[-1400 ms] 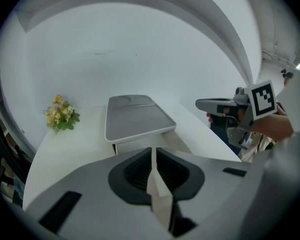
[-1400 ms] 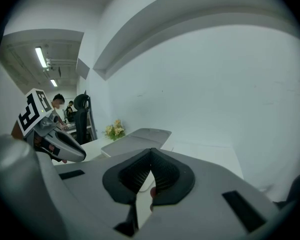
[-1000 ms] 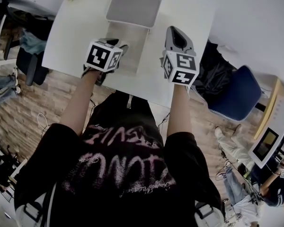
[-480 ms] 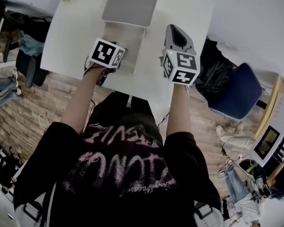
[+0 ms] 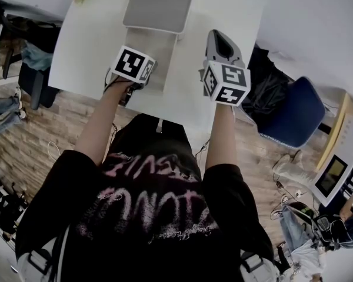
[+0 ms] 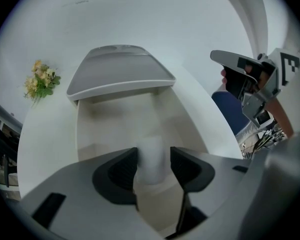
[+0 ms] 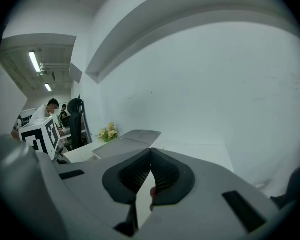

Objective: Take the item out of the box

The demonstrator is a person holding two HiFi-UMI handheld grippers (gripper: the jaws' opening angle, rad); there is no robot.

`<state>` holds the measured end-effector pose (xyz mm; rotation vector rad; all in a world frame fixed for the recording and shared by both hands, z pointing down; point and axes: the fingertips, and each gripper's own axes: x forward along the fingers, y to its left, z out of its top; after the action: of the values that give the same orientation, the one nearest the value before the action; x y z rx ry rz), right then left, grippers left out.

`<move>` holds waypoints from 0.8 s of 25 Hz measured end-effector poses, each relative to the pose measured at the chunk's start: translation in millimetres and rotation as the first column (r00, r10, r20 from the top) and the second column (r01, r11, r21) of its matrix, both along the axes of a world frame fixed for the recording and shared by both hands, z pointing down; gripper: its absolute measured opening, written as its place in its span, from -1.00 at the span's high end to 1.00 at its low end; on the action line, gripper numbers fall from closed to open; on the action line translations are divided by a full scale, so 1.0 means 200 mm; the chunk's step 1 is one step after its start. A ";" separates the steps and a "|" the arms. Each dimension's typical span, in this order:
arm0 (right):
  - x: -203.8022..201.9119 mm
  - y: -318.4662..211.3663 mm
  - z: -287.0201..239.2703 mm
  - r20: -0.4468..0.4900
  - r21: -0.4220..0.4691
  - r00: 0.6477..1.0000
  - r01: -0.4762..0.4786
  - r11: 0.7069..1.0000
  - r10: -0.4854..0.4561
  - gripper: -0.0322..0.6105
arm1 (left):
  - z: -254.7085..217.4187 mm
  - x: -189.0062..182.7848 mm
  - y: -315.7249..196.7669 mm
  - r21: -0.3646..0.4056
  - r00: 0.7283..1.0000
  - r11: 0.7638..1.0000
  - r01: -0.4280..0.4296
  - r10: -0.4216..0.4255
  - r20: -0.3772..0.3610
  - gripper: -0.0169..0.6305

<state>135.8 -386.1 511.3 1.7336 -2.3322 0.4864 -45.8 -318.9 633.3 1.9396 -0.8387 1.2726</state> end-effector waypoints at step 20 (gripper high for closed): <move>0.03 0.06 -0.01 -0.014 0.003 1.000 -0.011 1.000 0.011 0.87 | 0.01 -0.01 0.04 0.049 1.000 0.998 -0.026 0.026 0.012 0.44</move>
<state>142.8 -374.6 508.7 1.7459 -2.3164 0.4722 -47.9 -310.0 635.9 1.9898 -0.8601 1.2903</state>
